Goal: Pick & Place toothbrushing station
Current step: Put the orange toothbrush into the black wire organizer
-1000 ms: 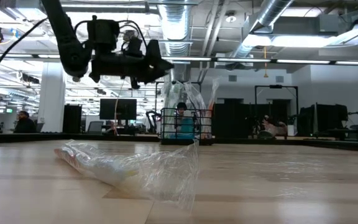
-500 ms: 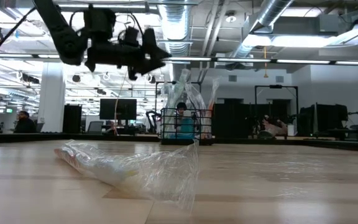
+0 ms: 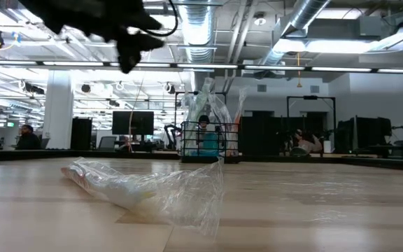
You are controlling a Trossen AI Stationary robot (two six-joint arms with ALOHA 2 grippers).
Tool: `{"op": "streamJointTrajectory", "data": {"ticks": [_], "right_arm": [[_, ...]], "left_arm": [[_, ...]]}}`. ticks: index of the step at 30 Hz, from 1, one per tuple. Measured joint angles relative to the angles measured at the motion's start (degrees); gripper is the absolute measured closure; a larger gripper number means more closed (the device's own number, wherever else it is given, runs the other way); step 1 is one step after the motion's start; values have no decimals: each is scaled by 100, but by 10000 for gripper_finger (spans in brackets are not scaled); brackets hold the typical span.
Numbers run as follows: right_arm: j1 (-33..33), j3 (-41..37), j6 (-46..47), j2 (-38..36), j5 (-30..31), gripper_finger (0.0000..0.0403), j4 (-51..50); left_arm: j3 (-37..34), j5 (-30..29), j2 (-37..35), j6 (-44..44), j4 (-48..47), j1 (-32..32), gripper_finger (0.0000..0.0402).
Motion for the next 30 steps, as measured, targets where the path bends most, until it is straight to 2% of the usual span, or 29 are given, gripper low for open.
{"op": "streamJointTrajectory", "data": {"ticks": [6,9,30], "right_arm": [[10,0,4,0,-2,284,-2],[12,0,14,0,-2,284,-6],[244,0,173,1,-5,284,-29]], "left_arm": [[194,-8,-62,92,-2201,-1124,244],[194,-6,213,244,-2759,-1425,234],[517,253,2138,2435,-2770,-1752,226]]}}
